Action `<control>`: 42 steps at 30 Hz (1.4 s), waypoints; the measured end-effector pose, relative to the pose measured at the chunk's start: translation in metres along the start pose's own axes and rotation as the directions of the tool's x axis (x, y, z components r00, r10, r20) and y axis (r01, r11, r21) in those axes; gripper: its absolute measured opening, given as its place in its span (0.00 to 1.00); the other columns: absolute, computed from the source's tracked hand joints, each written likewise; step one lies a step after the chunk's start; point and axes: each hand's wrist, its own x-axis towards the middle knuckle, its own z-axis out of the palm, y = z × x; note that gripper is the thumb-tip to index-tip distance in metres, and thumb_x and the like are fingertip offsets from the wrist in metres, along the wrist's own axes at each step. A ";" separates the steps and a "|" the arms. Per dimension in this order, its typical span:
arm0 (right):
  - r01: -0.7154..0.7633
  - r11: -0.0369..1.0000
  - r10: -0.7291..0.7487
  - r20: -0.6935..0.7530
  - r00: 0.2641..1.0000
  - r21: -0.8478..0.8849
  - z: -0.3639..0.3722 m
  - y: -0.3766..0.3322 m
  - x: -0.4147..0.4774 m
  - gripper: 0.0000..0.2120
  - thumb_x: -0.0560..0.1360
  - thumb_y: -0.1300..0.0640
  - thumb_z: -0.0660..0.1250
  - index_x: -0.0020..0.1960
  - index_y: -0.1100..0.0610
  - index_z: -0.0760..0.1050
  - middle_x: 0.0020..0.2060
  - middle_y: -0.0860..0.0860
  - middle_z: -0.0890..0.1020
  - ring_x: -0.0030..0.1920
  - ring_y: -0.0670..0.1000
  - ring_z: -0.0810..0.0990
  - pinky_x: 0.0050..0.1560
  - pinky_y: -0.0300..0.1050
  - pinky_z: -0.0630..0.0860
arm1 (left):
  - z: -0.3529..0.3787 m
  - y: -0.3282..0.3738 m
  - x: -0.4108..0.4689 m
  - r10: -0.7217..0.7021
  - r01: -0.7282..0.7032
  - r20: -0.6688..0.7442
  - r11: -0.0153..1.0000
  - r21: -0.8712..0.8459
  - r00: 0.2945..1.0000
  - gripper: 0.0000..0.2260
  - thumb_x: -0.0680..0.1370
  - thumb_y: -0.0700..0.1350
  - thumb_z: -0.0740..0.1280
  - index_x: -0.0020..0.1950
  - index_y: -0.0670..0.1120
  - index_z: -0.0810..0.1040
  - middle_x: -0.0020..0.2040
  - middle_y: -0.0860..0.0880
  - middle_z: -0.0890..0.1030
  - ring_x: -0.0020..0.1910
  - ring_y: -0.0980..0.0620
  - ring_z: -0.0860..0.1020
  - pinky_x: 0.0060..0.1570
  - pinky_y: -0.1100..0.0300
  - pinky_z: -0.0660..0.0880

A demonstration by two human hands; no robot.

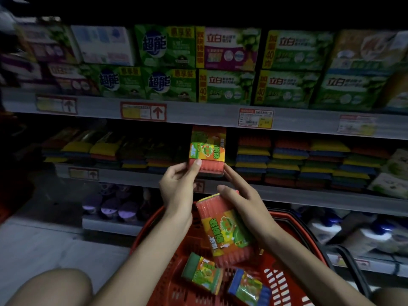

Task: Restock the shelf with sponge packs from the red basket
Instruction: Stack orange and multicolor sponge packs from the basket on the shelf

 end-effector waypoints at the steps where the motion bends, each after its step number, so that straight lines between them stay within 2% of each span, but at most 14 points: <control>1: -0.009 1.000 0.009 -0.014 1.000 0.008 0.000 0.001 0.003 0.28 0.82 0.54 0.67 0.78 0.39 0.64 0.51 0.30 0.83 0.58 0.46 0.82 0.53 0.42 0.82 | 0.003 -0.002 0.003 -0.001 0.001 0.002 1.000 -0.008 1.000 0.08 0.73 0.49 0.79 0.47 0.51 0.82 0.46 0.49 0.86 0.47 0.52 0.86 0.47 0.56 0.82; 3: -0.012 1.000 0.012 -0.046 0.999 0.007 -0.001 0.002 0.011 0.27 0.82 0.56 0.66 0.78 0.40 0.65 0.46 0.29 0.84 0.53 0.42 0.85 0.53 0.42 0.82 | 0.008 -0.004 0.007 0.008 -0.008 0.021 1.000 -0.009 1.000 0.07 0.75 0.50 0.77 0.48 0.51 0.83 0.46 0.49 0.87 0.47 0.52 0.86 0.47 0.56 0.82; 7: -0.034 0.999 0.038 -0.096 0.995 0.037 -0.005 -0.002 0.021 0.25 0.82 0.60 0.66 0.73 0.40 0.66 0.43 0.24 0.82 0.46 0.28 0.81 0.43 0.28 0.77 | 0.015 -0.007 0.012 0.031 -0.032 0.073 0.999 0.013 0.997 0.04 0.81 0.46 0.70 0.53 0.49 0.84 0.50 0.52 0.85 0.50 0.55 0.83 0.50 0.57 0.81; 12: -0.076 0.997 0.078 -0.125 0.989 0.023 -0.008 -0.004 0.026 0.19 0.82 0.59 0.66 0.57 0.33 0.70 0.39 0.23 0.80 0.43 0.32 0.83 0.40 0.30 0.78 | 0.020 -0.007 0.017 0.023 -0.029 0.099 0.998 0.052 0.995 0.14 0.82 0.38 0.64 0.65 0.48 0.82 0.53 0.53 0.82 0.46 0.62 0.81 0.53 0.58 0.80; 14: -0.078 0.996 0.082 -0.139 0.987 0.033 -0.009 -0.001 0.029 0.19 0.81 0.57 0.68 0.61 0.34 0.71 0.43 0.25 0.81 0.46 0.34 0.84 0.42 0.31 0.79 | 0.021 -0.006 0.019 0.014 -0.021 0.101 0.998 0.062 0.995 0.17 0.82 0.36 0.62 0.67 0.49 0.81 0.54 0.53 0.81 0.46 0.61 0.81 0.55 0.56 0.80; 16: -0.070 0.997 0.075 -0.161 0.984 0.038 -0.008 -0.001 0.031 0.26 0.79 0.54 0.70 0.73 0.39 0.68 0.50 0.27 0.78 0.49 0.34 0.83 0.44 0.32 0.79 | 0.022 -0.005 0.021 0.006 -0.013 0.107 0.998 0.061 0.994 0.19 0.82 0.34 0.60 0.69 0.48 0.80 0.57 0.52 0.80 0.47 0.60 0.81 0.56 0.56 0.80; 18: -0.074 0.997 0.079 -0.160 0.984 0.037 -0.008 -0.003 0.031 0.30 0.79 0.53 0.70 0.78 0.43 0.64 0.49 0.29 0.77 0.48 0.35 0.84 0.43 0.33 0.80 | 0.022 -0.004 0.022 0.002 -0.009 0.110 0.998 0.062 0.994 0.20 0.82 0.33 0.60 0.69 0.47 0.79 0.59 0.50 0.80 0.48 0.58 0.81 0.54 0.58 0.79; 22: -0.079 0.996 0.083 -0.169 0.982 0.031 -0.007 -0.007 0.032 0.25 0.80 0.54 0.69 0.73 0.40 0.66 0.43 0.31 0.83 0.46 0.37 0.85 0.42 0.34 0.80 | 0.024 -0.004 0.025 0.003 -0.011 0.110 0.997 0.076 0.994 0.20 0.81 0.33 0.59 0.68 0.48 0.80 0.58 0.51 0.81 0.50 0.55 0.82 0.52 0.59 0.78; 24: -0.089 0.995 0.097 -0.175 0.980 0.053 -0.004 -0.010 0.033 0.21 0.79 0.50 0.71 0.68 0.38 0.69 0.54 0.37 0.84 0.51 0.43 0.86 0.49 0.40 0.83 | 0.026 -0.003 0.025 0.002 -0.011 0.112 0.997 0.081 0.994 0.20 0.81 0.33 0.59 0.68 0.47 0.80 0.56 0.53 0.81 0.50 0.55 0.82 0.52 0.58 0.79; 27: -0.084 0.996 0.090 -0.187 0.978 0.038 0.000 -0.016 0.031 0.39 0.69 0.36 0.74 0.76 0.44 0.66 0.72 0.44 0.74 0.66 0.48 0.79 0.65 0.55 0.79 | 0.028 -0.002 0.026 -0.029 0.021 0.114 0.997 0.074 0.993 0.20 0.81 0.33 0.59 0.71 0.46 0.78 0.49 0.59 0.79 0.52 0.49 0.83 0.56 0.52 0.80; 33: -0.062 0.998 0.066 -0.202 0.977 0.028 -0.001 -0.016 0.031 0.45 0.64 0.33 0.73 0.77 0.42 0.65 0.73 0.46 0.73 0.67 0.53 0.79 0.67 0.60 0.77 | 0.028 -0.002 0.034 -0.052 0.044 0.101 0.996 0.077 0.994 0.17 0.82 0.39 0.66 0.71 0.44 0.77 0.45 0.56 0.79 0.48 0.49 0.81 0.50 0.56 0.79; 35: -0.063 0.998 0.068 -0.202 0.977 0.028 -0.003 -0.016 0.030 0.46 0.64 0.33 0.74 0.78 0.42 0.64 0.73 0.47 0.73 0.67 0.53 0.79 0.67 0.60 0.77 | 0.029 -0.001 0.037 -0.043 0.031 0.107 0.994 0.108 0.993 0.17 0.81 0.39 0.68 0.70 0.43 0.78 0.44 0.56 0.79 0.48 0.49 0.80 0.52 0.54 0.78; 38: -0.064 0.997 0.070 -0.203 0.977 0.033 -0.004 -0.019 0.028 0.47 0.63 0.33 0.73 0.79 0.43 0.63 0.73 0.48 0.73 0.65 0.52 0.80 0.66 0.59 0.78 | 0.032 0.000 0.038 -0.041 0.024 0.119 0.990 0.142 0.992 0.21 0.80 0.39 0.70 0.73 0.43 0.75 0.59 0.51 0.80 0.58 0.46 0.81 0.63 0.49 0.78; 42: -0.066 0.997 0.071 -0.220 0.973 0.031 -0.008 -0.018 0.028 0.43 0.67 0.37 0.73 0.78 0.44 0.64 0.73 0.48 0.74 0.65 0.51 0.80 0.65 0.57 0.79 | 0.036 -0.001 0.036 -0.036 0.019 0.109 0.988 0.153 0.993 0.22 0.79 0.40 0.71 0.73 0.43 0.75 0.68 0.46 0.79 0.65 0.42 0.79 0.67 0.44 0.76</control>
